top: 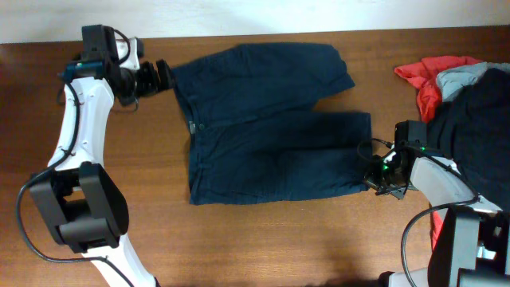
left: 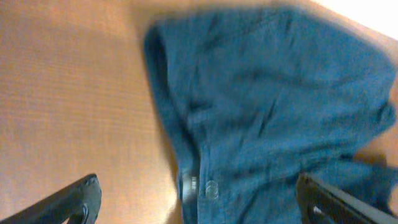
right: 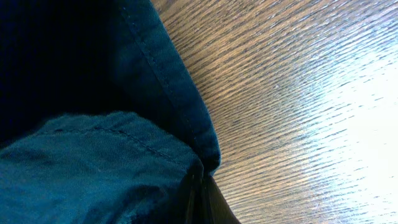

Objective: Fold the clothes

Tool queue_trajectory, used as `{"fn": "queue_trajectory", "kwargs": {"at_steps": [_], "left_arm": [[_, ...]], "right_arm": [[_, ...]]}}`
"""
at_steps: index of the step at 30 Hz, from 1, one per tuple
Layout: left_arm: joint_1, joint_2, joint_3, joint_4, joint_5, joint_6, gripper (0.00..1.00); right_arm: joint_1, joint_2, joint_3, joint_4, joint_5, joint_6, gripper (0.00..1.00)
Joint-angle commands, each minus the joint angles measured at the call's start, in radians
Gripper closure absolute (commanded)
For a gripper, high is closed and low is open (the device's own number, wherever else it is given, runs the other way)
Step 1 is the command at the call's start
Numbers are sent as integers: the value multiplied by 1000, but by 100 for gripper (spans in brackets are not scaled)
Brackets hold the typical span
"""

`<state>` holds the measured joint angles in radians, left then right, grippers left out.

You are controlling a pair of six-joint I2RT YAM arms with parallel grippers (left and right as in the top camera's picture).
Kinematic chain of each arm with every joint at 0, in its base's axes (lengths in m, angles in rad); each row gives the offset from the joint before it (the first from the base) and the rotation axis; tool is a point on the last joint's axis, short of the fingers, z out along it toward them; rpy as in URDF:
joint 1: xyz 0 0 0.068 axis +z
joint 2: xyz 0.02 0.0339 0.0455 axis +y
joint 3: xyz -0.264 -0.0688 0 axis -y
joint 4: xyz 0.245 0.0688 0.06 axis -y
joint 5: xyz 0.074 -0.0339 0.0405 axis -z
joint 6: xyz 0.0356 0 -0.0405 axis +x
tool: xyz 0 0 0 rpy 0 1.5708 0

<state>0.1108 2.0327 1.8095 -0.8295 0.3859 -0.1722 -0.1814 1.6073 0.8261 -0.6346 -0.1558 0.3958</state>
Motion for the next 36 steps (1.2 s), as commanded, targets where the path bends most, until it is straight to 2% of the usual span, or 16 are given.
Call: {"fn": "queue_trajectory", "kwargs": {"at_steps": [1,6,8,11,16,22,24,27,30,36], "left_arm": [[3,-19,11,50,7,10,1],[3,-19,11,1,34,9,1],[2,-19,11,-77,43,9,1],[-8,-18,0,-242,-23,9,1],[-34,-18,-93,-370,-35,9,1],[-85,-18,-278,-380,-40,8,1],[-100,-18,-320,-376,-85,3,2],[-119,-19,-349,-393,-168,-18,8],[-148,-19,-360,-432,-190,-17,18],[-247,-19,-442,-431,-238,-21,19]], "right_arm": [[6,3,-10,-9,10,5,95],[6,3,-10,-10,10,2,95],[6,3,-10,-8,10,2,95],[6,3,-10,-8,18,-3,95],[6,3,-10,-8,36,-6,95],[6,3,-10,-12,36,-24,95],[6,3,-10,-13,36,-24,95],[6,3,-10,-12,36,-24,95],[6,3,-10,-12,36,-24,95],[6,3,-10,-12,36,-24,94]]}}
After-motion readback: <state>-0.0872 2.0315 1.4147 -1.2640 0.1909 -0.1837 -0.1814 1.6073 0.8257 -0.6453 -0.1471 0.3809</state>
